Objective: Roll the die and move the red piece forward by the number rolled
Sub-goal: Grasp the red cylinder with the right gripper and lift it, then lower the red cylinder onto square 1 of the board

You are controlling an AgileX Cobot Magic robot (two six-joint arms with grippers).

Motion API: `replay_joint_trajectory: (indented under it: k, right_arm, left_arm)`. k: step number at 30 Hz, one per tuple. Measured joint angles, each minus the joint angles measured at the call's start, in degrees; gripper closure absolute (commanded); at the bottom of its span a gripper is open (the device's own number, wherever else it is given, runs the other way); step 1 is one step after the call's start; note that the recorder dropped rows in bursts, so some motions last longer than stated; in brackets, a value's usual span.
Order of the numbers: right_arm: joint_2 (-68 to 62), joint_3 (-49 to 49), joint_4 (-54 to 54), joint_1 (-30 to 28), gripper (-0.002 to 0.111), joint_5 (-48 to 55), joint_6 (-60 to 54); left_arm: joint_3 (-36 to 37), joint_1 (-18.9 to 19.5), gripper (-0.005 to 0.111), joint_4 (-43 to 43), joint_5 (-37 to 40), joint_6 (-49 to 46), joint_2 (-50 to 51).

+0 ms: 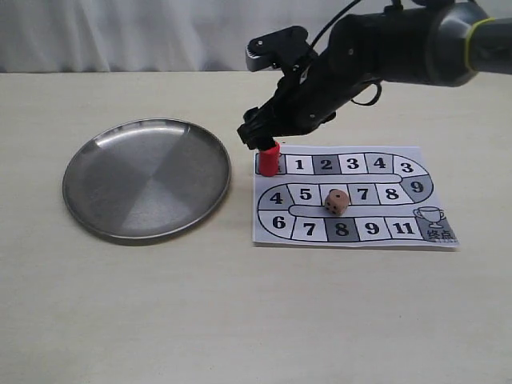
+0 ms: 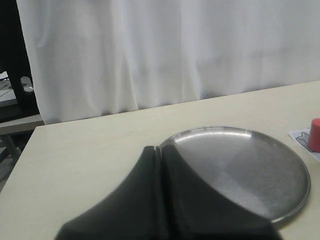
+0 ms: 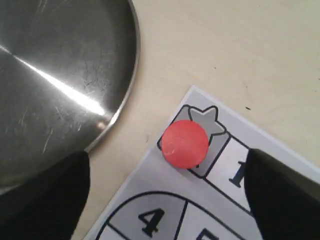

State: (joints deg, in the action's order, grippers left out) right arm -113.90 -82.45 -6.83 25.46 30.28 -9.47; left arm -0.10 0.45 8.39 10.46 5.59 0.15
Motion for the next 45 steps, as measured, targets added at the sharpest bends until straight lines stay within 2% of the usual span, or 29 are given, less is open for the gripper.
replay_joint_trajectory:
  k: [5, 9, 12, 16, 19, 21, 36, 45]
  right_arm:
    - [-8.03, -7.21, 0.0, 0.0, 0.029, -0.61, -0.36]
    - [-11.45, -7.71, 0.0, -0.47, 0.031, -0.72, -0.36]
    - [-12.74, -7.71, 0.0, -1.09, 0.048, -0.72, -0.88]
    - [-13.63, -7.71, 0.0, -1.23, 0.08, -1.28, -2.19]
    - [-13.85, -7.86, -0.12, -1.23, 0.097, -1.67, -2.69]
    - [-13.85, -7.91, -0.12, -1.23, 0.104, -1.77, -2.79]
    - [-13.31, -7.99, -0.22, -1.23, 0.104, -1.43, -1.75]
    - [-2.54, -8.05, -0.22, -3.72, 0.104, -1.2, 0.69]
  left_arm:
    - [0.0, 0.0, 0.107, 0.0, 0.0, 0.0, 0.0]
    - [0.0, 0.0, 0.107, 0.0, 0.0, 0.0, 0.0]
    - [0.0, 0.0, 0.107, 0.0, 0.0, 0.0, 0.0]
    - [0.0, 0.0, 0.107, 0.0, 0.0, 0.0, 0.0]
    - [0.0, 0.0, 0.107, 0.0, 0.0, 0.0, 0.0]
    - [0.0, 0.0, 0.107, 0.0, 0.0, 0.0, 0.0]
    - [0.0, 0.0, 0.107, 0.0, 0.0, 0.0, 0.0]
    - [0.0, 0.0, 0.107, 0.0, 0.0, 0.0, 0.0]
